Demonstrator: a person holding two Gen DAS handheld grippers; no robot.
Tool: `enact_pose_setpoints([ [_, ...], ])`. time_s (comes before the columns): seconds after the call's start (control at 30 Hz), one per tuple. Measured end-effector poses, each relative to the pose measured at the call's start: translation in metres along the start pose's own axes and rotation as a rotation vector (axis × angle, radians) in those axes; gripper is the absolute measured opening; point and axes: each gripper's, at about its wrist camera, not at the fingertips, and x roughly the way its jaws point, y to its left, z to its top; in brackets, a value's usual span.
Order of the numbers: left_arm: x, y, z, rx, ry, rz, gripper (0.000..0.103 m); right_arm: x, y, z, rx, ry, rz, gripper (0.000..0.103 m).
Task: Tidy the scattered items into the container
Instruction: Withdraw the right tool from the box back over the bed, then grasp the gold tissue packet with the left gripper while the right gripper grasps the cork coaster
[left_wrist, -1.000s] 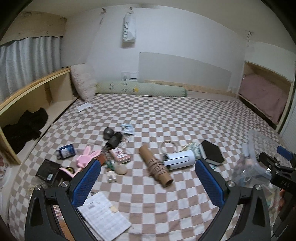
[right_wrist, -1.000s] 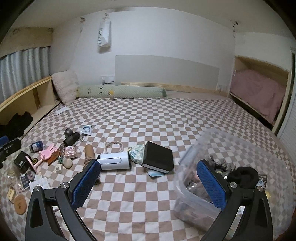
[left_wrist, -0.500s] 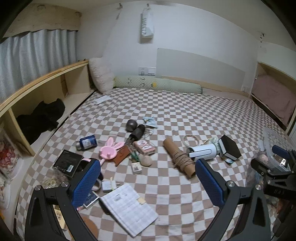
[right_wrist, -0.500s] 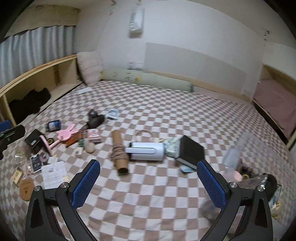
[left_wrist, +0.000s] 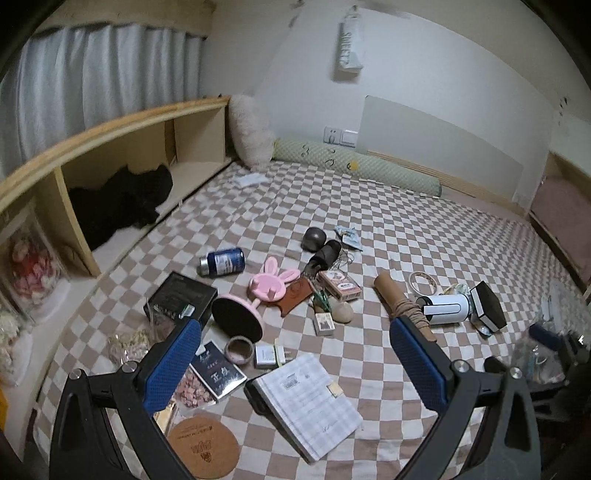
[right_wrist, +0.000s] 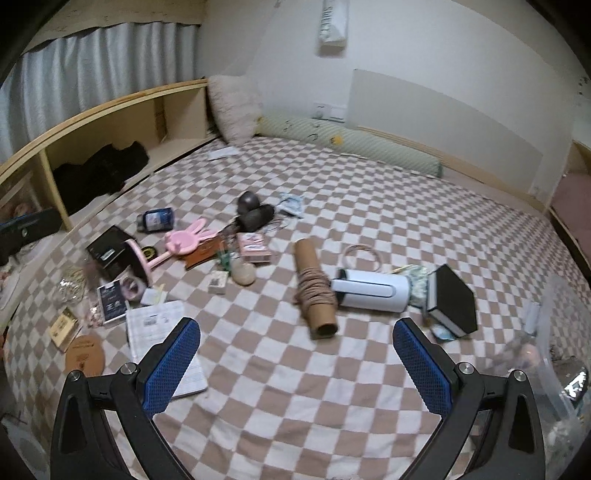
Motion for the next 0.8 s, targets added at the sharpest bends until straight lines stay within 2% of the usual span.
enact_pose_setpoints([
  [0.13, 0.000, 0.010, -0.004, 0.032, -0.015, 0.053, 0.103, 0.004, 0.015, -0.001, -0.007, 0.011, 0.079, 0.103],
  [0.23, 0.004, 0.015, -0.010, 0.079, 0.004, 0.087, 0.103, 0.011, 0.031, -0.003, -0.017, 0.046, 0.127, 0.103],
  [0.4, 0.011, 0.032, -0.024, 0.112, 0.043, 0.143, 0.103, 0.030, 0.064, -0.009, -0.065, 0.093, 0.115, 0.103],
  [0.67, 0.015, 0.081, -0.032, 0.044, 0.105, 0.176, 0.103, 0.060, 0.109, -0.035, -0.207, 0.145, 0.045, 0.103],
  [0.8, 0.022, 0.101, -0.038, 0.070, 0.131, 0.222, 0.103, 0.066, 0.119, -0.043, -0.169, 0.151, 0.084, 0.103],
])
